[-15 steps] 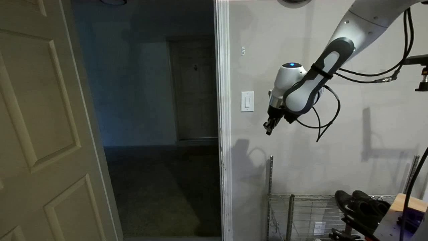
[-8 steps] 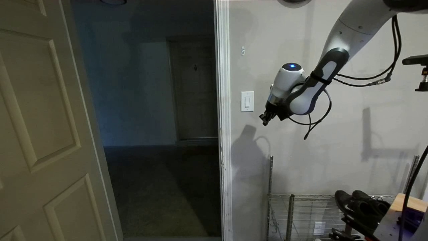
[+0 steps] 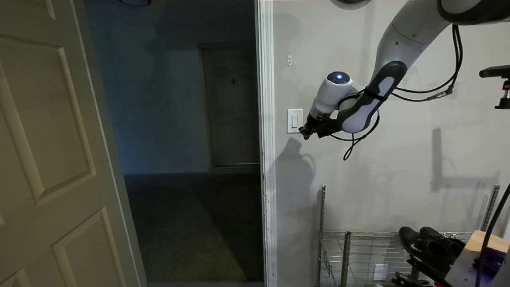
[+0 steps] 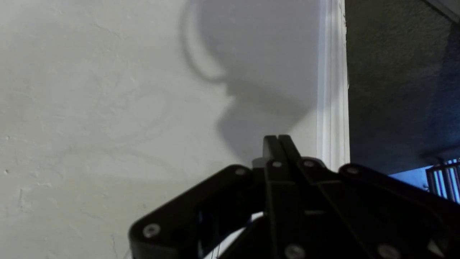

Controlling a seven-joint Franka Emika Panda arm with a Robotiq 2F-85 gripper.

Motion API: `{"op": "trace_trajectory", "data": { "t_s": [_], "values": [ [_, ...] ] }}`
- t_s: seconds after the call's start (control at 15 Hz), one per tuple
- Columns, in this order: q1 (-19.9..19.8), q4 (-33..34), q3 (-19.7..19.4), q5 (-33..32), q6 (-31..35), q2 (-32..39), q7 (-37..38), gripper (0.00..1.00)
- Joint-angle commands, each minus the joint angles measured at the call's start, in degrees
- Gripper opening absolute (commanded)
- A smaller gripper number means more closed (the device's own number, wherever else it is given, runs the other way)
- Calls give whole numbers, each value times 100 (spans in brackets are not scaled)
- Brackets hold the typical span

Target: Turn off the light

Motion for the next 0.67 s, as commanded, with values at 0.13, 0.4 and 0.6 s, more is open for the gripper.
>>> {"op": "trace_trajectory", "data": {
  "t_s": [0.13, 0.4, 0.6],
  "values": [
    [503, 558, -558, -539, 156, 424, 1048, 5],
    [833, 992, -935, -699, 113, 679, 1709, 5],
    [918, 1190, -1108, -644, 97, 896, 1965, 5]
  ]
}}
